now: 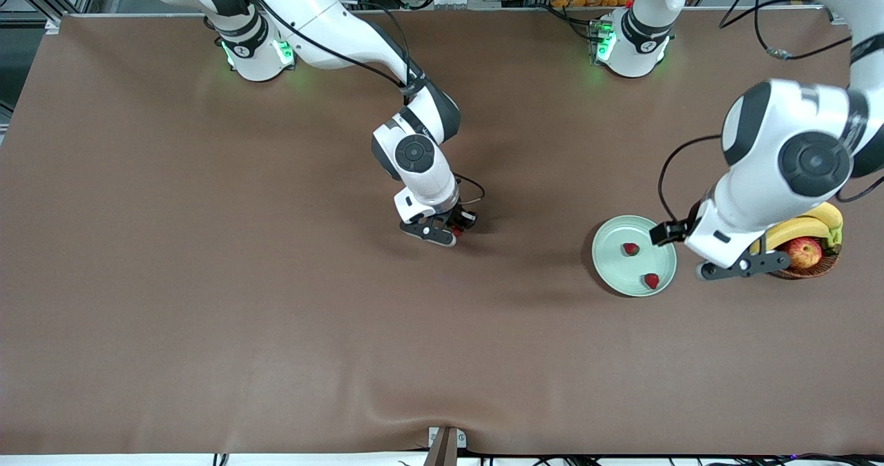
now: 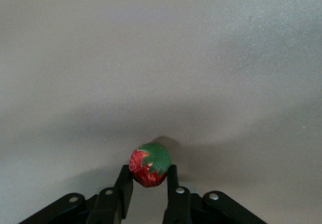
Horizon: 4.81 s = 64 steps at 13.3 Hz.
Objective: Collect all strawberries into plate
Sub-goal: 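Set the third strawberry at mid-table and withdraw the right gripper, then grasp the third strawberry at mid-table with the left gripper, then lower the third strawberry onto the plate and open the left gripper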
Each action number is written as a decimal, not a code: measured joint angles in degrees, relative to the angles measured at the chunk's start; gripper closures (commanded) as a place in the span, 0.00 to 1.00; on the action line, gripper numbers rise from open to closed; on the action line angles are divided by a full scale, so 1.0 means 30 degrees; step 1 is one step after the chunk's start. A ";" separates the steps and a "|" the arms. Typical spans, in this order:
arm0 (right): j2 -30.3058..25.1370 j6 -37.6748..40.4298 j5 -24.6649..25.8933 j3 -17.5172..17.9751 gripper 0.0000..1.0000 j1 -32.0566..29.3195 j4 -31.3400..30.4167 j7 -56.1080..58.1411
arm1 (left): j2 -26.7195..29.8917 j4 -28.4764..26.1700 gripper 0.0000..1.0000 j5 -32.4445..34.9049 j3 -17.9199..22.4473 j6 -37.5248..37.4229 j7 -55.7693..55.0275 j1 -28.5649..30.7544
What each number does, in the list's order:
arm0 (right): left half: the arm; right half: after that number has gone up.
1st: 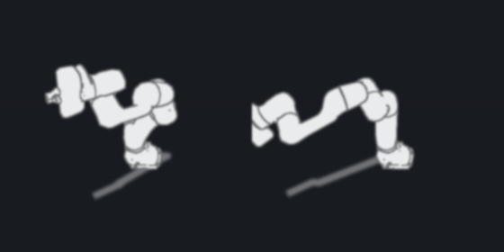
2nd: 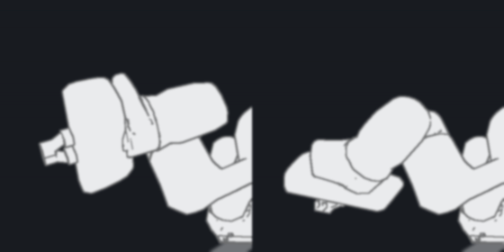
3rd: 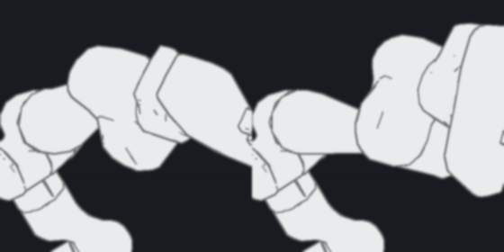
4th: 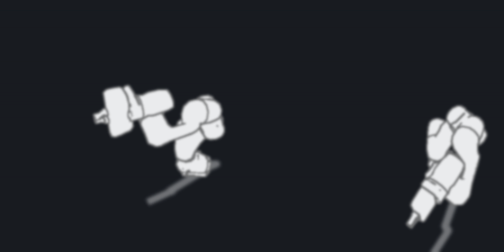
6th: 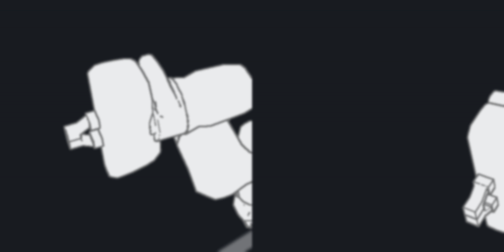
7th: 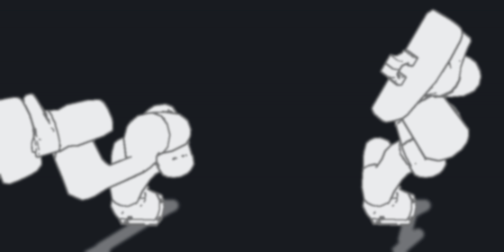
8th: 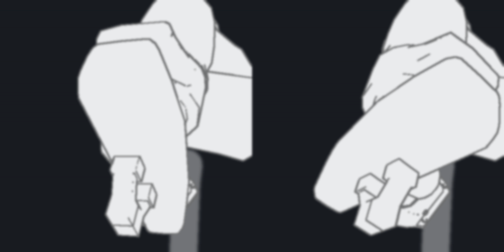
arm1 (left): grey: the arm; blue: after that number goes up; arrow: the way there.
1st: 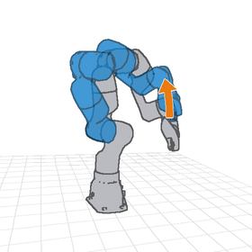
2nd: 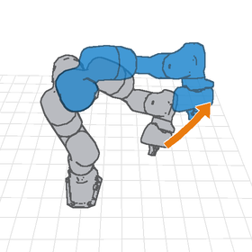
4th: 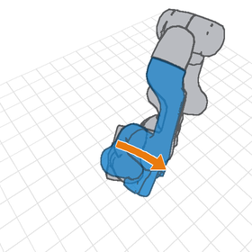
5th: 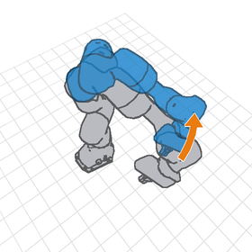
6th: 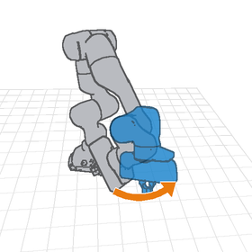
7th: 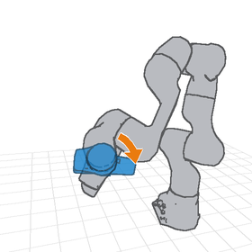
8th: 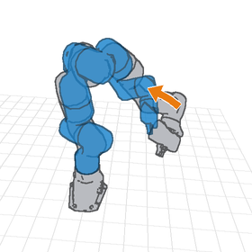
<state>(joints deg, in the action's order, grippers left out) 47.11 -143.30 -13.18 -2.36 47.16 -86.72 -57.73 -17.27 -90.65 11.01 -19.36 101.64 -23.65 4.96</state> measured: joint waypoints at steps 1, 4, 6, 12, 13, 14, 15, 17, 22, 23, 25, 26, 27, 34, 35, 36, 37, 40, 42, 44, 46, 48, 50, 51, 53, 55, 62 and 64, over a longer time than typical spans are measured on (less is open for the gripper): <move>-0.0001 -0.0002 0.0146 -0.0127 0.00 -0.0001 0.0052 0.0010 | 0.0162 0.0519 0.00 -0.0003 -0.0210 -0.0718 0.0000 -0.0004; -0.0135 0.0028 0.1140 -0.0722 0.00 -0.0058 0.0450 0.0013 | 0.0265 0.1328 0.00 -0.0130 -0.0713 -0.1381 -0.0140 -0.0026; -0.0559 0.0619 0.1429 -0.1417 0.00 -0.0427 0.0746 0.0437 | 0.0336 0.1477 0.00 -0.0857 -0.0785 -0.1603 -0.0207 -0.0043; -0.3462 0.5881 0.1486 -0.1839 0.00 -0.4861 0.0896 0.6703 | 0.0626 0.1530 0.00 -0.2270 -0.1374 -0.2142 -0.3470 -0.0185; -0.3896 0.6494 0.1511 -0.1877 0.00 -0.5552 0.0886 0.7647 | 0.0626 0.1527 0.00 -0.2272 -0.1613 -0.2142 -0.4125 -0.0224; -0.4300 0.6845 0.1526 -0.1913 0.00 -0.6303 0.0807 0.8669 | 0.0622 0.1521 0.00 -0.2279 -0.1882 -0.2142 -0.4662 -0.0254; -0.4718 0.7028 0.1529 -0.1929 0.00 -0.7088 0.0638 0.9784 | 0.0598 0.1511 0.00 -0.2291 -0.2128 -0.2126 -0.5091 -0.0324; -0.5567 0.7651 0.1530 -0.1940 0.00 -0.8465 0.0262 1.1760 | 0.0260 0.1441 0.00 -0.2303 -0.2394 -0.1568 -0.5904 -0.0934; -0.8156 1.1106 0.1599 -0.1978 0.00 -1.1163 -0.0044 1.5402 | -0.2843 0.1189 0.00 -0.2268 -0.2455 0.2344 -0.9096 -0.5011; -0.8725 1.1735 0.1633 -0.1980 0.00 -1.1885 -0.0087 1.6427 | -0.3586 0.1166 0.00 -0.2036 -0.2434 0.3034 -0.9593 -0.5868; -1.0004 1.3255 0.1695 -0.1990 0.00 -1.3441 -0.0163 1.8598 | -0.5150 0.1146 0.00 -0.0893 -0.2405 0.4344 -1.0220 -0.7405; -1.0660 1.4090 0.2003 -0.1986 0.00 -1.3988 -0.0208 1.9256 | -0.5880 0.1145 0.00 -0.0547 -0.2388 0.5297 -1.0283 -0.7938; -1.1312 1.4798 0.2721 -0.1974 0.00 -1.4277 -0.0265 1.9603 | -0.6568 0.1147 0.00 -0.0299 -0.2366 0.6399 -1.0294 -0.8310; -1.4469 1.8114 0.4353 0.0513 0.00 -1.5644 -0.0519 1.9691 | -1.0261 0.1805 0.10 0.5123 -0.2354 0.9627 -0.8853 -1.0112; -1.4650 1.8265 0.4354 0.0669 0.00 -1.5692 -0.0537 1.9674 | -1.0419 0.1905 0.11 0.5233 -0.2352 0.9627 -0.8091 -1.0193; -1.4744 1.8345 0.4354 0.0741 0.00 -1.5693 -0.0546 1.9641 | -1.0449 0.1967 0.11 0.5321 -0.2346 0.9627 -0.7292 -1.0190; -1.4778 1.8387 0.4354 0.0775 0.00 -1.5694 -0.0557 1.9573 | -1.0446 0.2042 0.11 0.5326 -0.2326 0.9627 -0.6495 -1.0166; -1.4778 1.8395 0.4355 0.0779 0.00 -1.5747 -0.0623 1.9501 | -1.0517 0.2078 0.15 0.5329 -0.2242 0.9617 -0.5242 -1.0149; -1.4777 1.8394 0.4355 0.0779 0.00 -1.5780 -0.0659 1.9495 | -1.0831 0.2067 0.22 0.5331 -0.2237 0.9612 -0.5195 -1.0160; -1.4784 1.8311 0.4355 0.0779 0.00 -1.5782 -0.0656 1.9335 | -1.1200 0.2068 0.26 0.5332 -0.2217 0.9613 -0.5194 -1.0143; -1.4785 1.8290 0.4355 0.0782 0.00 -1.5782 -0.0656 1.9129 | -1.1379 0.2068 0.43 0.5333 -0.2195 0.9613 -0.5193 -1.0136; -1.4785 1.8366 0.4355 0.0782 0.00 -1.5784 -0.0655 1.9047 | -1.1409 0.2069 0.59 0.5333 -0.2195 0.9613 -0.5194 -1.0136; -1.4791 1.8501 0.4355 0.0778 0.00 -1.5847 -0.0603 1.8979 | -1.1422 0.2069 0.79 0.5333 -0.2193 0.9613 -0.5193 -1.0136; -1.4793 1.8553 0.4355 0.0776 0.00 -1.5927 -0.0484 1.8979 | -1.1423 0.2069 0.96 0.5333 -0.2192 0.9613 -0.5192 -1.0135; -1.4807 1.9134 0.4355 0.0764 0.00 -1.6156 -0.0190 1.8978 | -1.1422 0.2106 1.00 0.5333 -0.2189 0.9613 -0.5192 -1.0104; -1.4831 1.9615 0.4346 0.0762 0.00 -1.6492 0.0043 1.8978 | -1.1390 0.2274 1.00 0.5333 -0.2183 0.9613 -0.5194 -0.9965; -1.4835 1.9650 0.3991 0.0786 0.00 -1.6697 0.0098 1.8928 | -0.8372 0.1886 1.00 0.5335 -0.4312 0.5847 -0.3862 -0.4917; -1.4835 1.9649 0.3899 0.0776 0.00 -1.7044 0.0098 1.8920 | -0.6858 0.0187 1.00 0.5338 -0.5245 0.5180 -0.2154 -0.2344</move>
<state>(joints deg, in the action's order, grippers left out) 2.60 -84.35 -1.48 -0.03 -3.97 -86.43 -0.97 -37.85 -90.09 27.02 -35.10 117.17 -30.11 -2.07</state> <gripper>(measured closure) 0.000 0.841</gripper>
